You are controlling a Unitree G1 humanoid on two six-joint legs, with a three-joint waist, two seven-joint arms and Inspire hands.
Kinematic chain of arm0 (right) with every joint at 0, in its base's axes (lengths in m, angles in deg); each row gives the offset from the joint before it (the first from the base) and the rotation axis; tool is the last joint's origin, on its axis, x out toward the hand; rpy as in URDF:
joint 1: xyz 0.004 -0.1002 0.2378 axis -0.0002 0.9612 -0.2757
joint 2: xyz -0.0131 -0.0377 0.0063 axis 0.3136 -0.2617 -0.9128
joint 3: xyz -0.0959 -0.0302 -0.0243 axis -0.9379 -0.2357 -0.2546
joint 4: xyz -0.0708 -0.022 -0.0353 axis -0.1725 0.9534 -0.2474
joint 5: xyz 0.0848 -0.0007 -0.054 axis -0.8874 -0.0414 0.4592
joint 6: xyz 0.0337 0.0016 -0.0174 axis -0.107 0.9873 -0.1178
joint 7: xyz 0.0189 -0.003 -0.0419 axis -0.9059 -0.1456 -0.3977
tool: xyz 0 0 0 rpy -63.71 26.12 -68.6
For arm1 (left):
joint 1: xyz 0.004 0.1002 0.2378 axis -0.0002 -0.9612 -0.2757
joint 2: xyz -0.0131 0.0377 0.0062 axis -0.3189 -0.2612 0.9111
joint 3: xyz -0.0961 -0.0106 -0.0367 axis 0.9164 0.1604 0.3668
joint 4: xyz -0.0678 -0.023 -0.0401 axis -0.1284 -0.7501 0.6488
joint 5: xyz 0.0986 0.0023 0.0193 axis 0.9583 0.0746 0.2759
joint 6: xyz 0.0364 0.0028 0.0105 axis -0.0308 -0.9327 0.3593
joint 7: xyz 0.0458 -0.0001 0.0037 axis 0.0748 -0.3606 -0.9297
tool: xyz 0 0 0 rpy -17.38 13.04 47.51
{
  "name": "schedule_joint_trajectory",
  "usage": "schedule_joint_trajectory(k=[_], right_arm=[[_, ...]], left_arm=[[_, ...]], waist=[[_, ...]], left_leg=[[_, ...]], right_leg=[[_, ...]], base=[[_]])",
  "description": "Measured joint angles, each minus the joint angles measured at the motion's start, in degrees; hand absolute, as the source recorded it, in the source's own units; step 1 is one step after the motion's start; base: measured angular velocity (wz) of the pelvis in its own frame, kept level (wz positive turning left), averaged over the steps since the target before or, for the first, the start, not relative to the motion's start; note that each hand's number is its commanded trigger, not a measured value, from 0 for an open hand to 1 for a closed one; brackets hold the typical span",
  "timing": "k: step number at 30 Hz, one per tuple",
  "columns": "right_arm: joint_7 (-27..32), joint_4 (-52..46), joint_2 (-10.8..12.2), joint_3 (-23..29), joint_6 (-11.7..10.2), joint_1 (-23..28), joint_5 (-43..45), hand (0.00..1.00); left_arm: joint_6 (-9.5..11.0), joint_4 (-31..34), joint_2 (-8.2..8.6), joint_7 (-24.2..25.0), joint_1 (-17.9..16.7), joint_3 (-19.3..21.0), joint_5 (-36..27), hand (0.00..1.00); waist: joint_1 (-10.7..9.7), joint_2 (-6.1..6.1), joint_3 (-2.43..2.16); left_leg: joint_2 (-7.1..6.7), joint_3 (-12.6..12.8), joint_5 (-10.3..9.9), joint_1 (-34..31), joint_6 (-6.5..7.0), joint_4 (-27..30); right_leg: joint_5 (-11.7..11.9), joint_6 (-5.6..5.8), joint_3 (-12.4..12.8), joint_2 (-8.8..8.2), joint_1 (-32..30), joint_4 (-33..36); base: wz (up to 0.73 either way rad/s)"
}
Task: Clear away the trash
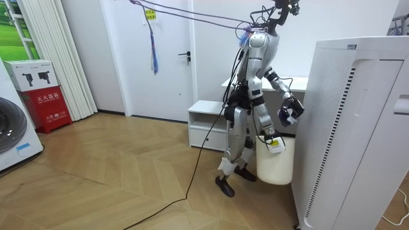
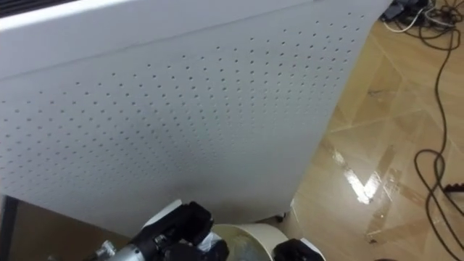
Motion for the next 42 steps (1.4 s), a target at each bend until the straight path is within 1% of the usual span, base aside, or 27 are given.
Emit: schedule_joint_trajectory(k=[1,2,3,4,8,13,15,18,27,32,35,37,42], right_arm=[[0.1,0.0,0.0,0.0,0.0,0.0,-0.1,1.00],[0.1,0.0,0.0,-0.1,0.0,0.0,-0.2,1.00],[0.1,0.0,0.1,-0.1,0.0,0.0,-0.2,1.00],[0.1,0.0,0.3,-0.1,0.0,0.0,-0.2,1.00],[0.1,0.2,0.7,-0.3,0.0,0.0,-0.2,1.00],[0.1,0.2,0.6,-0.4,0.2,0.0,-0.1,1.00],[0.1,0.3,0.6,-0.4,0.3,0.0,-0.1,1.00],[-0.2,0.3,0.6,-0.4,0.7,0.0,-0.1,1.00],[-1.0,0.3,0.7,-0.4,0.7,0.0,-0.1,1.00],[-1.4,0.4,0.7,-0.4,0.7,0.0,0.2,1.00],[-1.5,0.5,0.7,-0.5,0.7,0.2,0.1,1.00],[-1.6,0.6,0.7,-0.5,0.7,0.6,0.0,1.00],[-1.6,0.7,0.7,-0.5,0.7,0.7,0.1,1.00]], left_arm=[[0.0,-0.4,-0.05,-0.2,0.0,-0.5,0.0,0.69],[0.0,-0.6,-0.04,-0.3,0.0,-0.6,0.0,0.51],[0.0,-0.6,-0.05,-0.3,0.0,-0.8,0.0,0.22],[0.0,-0.8,0.01,-0.3,0.1,-1.0,0.0,0.00],[0.0,-2.1,0.10,-0.5,0.2,-1.6,0.0,0.00],[-0.1,-6.4,1.79,-0.2,0.6,-1.6,0.0,0.00],[-0.2,-7.6,2.01,0.4,0.6,-1.6,0.0,0.00],[-0.4,-8.6,2.04,0.8,0.6,-1.6,0.0,0.00],[-0.4,-9.0,2.49,2.2,0.7,-1.6,0.0,0.00],[-0.4,-9.4,2.50,2.3,0.6,-1.6,0.0,0.00],[-0.4,-10.3,2.61,3.3,0.7,-1.6,0.0,0.00],[-0.4,-11.7,2.78,3.3,0.7,-1.6,0.0,0.00],[-0.7,-12.1,2.78,3.3,0.6,-1.6,0.0,0.00]], waist=[[0.1,0.00,0.00],[0.2,0.00,0.00],[0.3,0.02,-0.01],[0.1,0.01,-0.01],[0.1,0.00,-0.01],[0.0,-0.02,-0.01],[0.0,-0.02,0.00],[-0.1,-0.02,0.00],[-0.1,-0.02,-0.01],[-0.9,-0.02,0.00],[-1.1,-0.02,0.00],[-1.1,-0.02,0.00],[-1.0,-0.01,-0.01]], left_leg=[[-0.04,0.4,0.0,-0.1,0.07,0.0],[-0.09,0.5,0.1,-0.2,0.13,0.0],[-0.14,0.6,0.1,-0.4,0.14,0.0],[-0.17,0.7,0.1,-0.5,0.21,0.0],[-0.20,0.7,0.2,-0.5,0.28,0.0],[-0.13,0.9,0.2,-0.5,0.28,0.2],[-0.13,1.0,0.2,-0.6,0.29,0.4],[-0.12,1.0,0.2,-0.7,0.29,0.6],[-0.11,1.3,0.4,-0.7,0.60,0.8],[-0.14,1.3,0.5,-0.8,0.73,1.4],[-0.11,1.4,0.5,-0.8,0.80,1.7],[-0.05,1.5,0.6,-0.9,0.85,1.8],[0.23,2.2,0.6,-1.9,0.88,2.8]], right_leg=[[0.0,0.00,0.0,0.05,-0.2,0.0],[0.0,0.00,0.0,0.05,-0.3,0.0],[0.0,-0.01,0.0,0.02,-0.4,-0.1],[0.0,-0.01,0.0,-0.01,-0.5,-0.1],[0.0,-0.01,0.0,-0.07,-0.6,0.1],[0.0,-0.02,0.2,-0.02,-0.6,0.1],[0.0,-0.03,0.3,-0.03,-0.6,0.1],[0.1,-0.14,0.4,0.00,-0.6,0.1],[0.3,-0.48,0.9,0.02,-0.6,0.3],[0.3,-0.55,0.9,-0.05,-0.6,0.9],[0.3,-0.73,1.2,0.03,-0.6,1.0],[0.3,-0.89,1.2,0.06,-0.6,1.1],[0.3,-1.06,1.2,0.03,-1.4,2.0]], base=[[-0.09],[-0.05],[0.00],[0.00],[0.00],[0.00],[0.00],[0.00],[0.00],[0.01],[0.00],[0.00],[0.02]])
